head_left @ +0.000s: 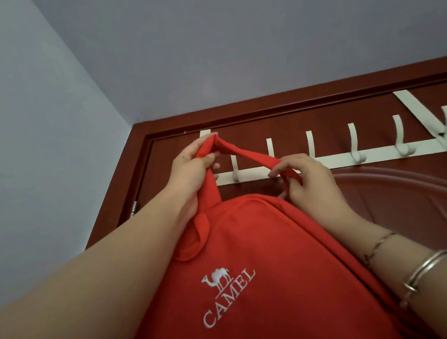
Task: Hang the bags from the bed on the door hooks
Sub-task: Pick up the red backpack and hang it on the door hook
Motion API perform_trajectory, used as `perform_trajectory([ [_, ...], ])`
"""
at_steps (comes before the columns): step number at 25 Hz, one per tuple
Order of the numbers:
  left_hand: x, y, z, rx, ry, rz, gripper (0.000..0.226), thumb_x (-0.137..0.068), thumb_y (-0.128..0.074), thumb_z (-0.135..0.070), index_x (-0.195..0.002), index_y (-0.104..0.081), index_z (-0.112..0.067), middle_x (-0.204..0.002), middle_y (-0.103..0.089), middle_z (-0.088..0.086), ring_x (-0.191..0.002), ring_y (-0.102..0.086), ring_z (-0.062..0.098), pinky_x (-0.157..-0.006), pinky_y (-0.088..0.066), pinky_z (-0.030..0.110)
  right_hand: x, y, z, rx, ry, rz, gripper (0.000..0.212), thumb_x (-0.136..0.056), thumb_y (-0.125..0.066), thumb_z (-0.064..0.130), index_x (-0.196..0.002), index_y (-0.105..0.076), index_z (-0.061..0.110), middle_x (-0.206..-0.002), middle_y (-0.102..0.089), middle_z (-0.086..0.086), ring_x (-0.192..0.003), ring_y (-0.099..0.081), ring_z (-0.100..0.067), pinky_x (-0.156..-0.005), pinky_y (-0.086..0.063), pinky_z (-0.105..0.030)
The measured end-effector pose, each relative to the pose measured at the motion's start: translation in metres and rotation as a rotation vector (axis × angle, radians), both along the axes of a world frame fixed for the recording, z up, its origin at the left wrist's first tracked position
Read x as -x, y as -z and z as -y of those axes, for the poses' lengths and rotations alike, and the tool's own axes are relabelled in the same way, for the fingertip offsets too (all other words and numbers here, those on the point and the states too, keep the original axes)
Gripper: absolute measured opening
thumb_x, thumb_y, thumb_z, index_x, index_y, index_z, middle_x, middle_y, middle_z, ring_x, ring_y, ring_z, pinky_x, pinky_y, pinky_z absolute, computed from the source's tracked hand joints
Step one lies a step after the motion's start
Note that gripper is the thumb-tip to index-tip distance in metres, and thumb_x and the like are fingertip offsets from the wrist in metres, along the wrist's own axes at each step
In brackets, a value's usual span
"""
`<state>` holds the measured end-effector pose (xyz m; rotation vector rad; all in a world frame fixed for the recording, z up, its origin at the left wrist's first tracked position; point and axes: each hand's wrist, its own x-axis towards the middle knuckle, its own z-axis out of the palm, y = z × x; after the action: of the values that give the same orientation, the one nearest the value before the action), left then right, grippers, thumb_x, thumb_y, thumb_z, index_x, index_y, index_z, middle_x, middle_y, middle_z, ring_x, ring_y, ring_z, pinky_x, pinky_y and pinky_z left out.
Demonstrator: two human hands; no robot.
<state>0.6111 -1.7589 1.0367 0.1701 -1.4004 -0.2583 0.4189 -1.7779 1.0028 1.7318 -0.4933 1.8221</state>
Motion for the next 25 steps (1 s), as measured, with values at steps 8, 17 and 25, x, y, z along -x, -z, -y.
perform_trajectory([
  [8,-0.003,-0.058,0.024,0.087,-0.737,-0.024,0.034,-0.09,-0.058,-0.028,-0.123,-0.065,-0.027,-0.126,-0.065,0.004,-0.114,-0.062,0.025,-0.099,-0.048,0.038,-0.038,-0.061,0.004,-0.183,0.125,-0.055,0.052,-0.081,-0.043,0.0,-0.128,-0.054,0.019,-0.132,-0.056,-0.01,-0.123,-0.052,-0.027,-0.103,-0.041,-0.033],
  [17,0.014,-0.004,0.023,-0.019,-1.18,0.496,0.043,-0.097,-0.036,-0.036,-0.131,-0.051,-0.015,-0.135,-0.045,0.009,-0.123,-0.051,0.034,-0.097,-0.041,0.044,-0.028,-0.004,-0.001,-0.513,-0.001,-0.161,0.059,-0.08,-0.036,-0.008,-0.132,-0.047,0.017,-0.13,-0.054,-0.01,-0.109,-0.055,-0.022,-0.09,-0.044,-0.028],
  [25,0.014,0.064,0.026,0.086,-0.91,0.349,0.06,-0.097,-0.032,-0.044,-0.151,-0.025,-0.02,-0.162,-0.021,0.008,-0.149,-0.02,0.027,-0.12,-0.018,0.042,-0.006,0.083,-0.022,-0.304,-0.001,0.038,0.029,-0.085,-0.044,0.007,-0.106,-0.058,0.022,-0.111,-0.061,0.002,-0.098,-0.058,-0.007,-0.086,-0.044,-0.02],
])
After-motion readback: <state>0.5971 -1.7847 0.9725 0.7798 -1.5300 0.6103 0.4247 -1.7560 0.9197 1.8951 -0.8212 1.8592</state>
